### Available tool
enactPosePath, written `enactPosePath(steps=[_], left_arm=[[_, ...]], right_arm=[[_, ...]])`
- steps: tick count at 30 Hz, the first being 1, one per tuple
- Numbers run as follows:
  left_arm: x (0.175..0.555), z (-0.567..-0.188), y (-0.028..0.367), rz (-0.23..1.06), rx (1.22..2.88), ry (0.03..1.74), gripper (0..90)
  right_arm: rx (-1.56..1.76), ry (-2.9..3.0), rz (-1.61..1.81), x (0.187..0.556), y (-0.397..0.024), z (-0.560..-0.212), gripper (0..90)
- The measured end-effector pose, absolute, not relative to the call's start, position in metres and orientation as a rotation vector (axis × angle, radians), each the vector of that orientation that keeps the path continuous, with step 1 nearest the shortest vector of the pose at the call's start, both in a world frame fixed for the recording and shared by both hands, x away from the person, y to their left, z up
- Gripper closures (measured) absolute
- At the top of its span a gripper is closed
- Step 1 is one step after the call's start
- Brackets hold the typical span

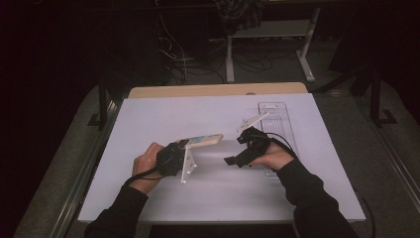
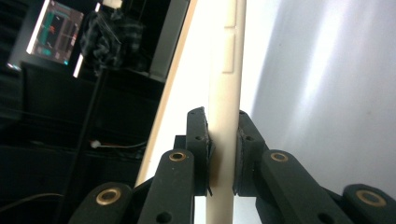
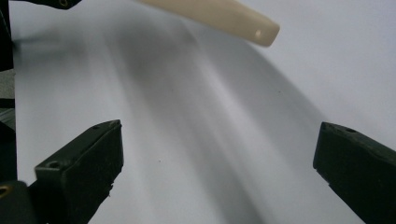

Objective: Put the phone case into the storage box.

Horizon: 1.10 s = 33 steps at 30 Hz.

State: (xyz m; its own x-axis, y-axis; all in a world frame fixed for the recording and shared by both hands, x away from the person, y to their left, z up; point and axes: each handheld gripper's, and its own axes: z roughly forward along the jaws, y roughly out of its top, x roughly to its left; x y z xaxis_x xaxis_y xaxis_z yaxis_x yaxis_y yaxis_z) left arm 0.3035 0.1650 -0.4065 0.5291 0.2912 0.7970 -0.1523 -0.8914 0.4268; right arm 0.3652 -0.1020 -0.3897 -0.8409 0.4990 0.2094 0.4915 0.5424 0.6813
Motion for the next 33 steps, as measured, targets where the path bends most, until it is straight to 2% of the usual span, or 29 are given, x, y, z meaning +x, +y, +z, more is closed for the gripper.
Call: enactPosePath(steps=[6,23,33], left_arm=[[0.306,-0.401,0.169,1.245,2.322,0.187,79.7],[0.310,-0.397,0.173,1.150,2.286,0.267,79.7],[0.313,-0.395,0.176,1.037,2.265,0.355,79.7]], right_arm=[[0.876,2.751,1.213,0.366,-0.102,-0.390,0.9],[0.876,2.749,1.214,0.366,-0.102,-0.390,0.9],[0.872,2.751,1.212,0.366,-0.102,-0.390,0.9]])
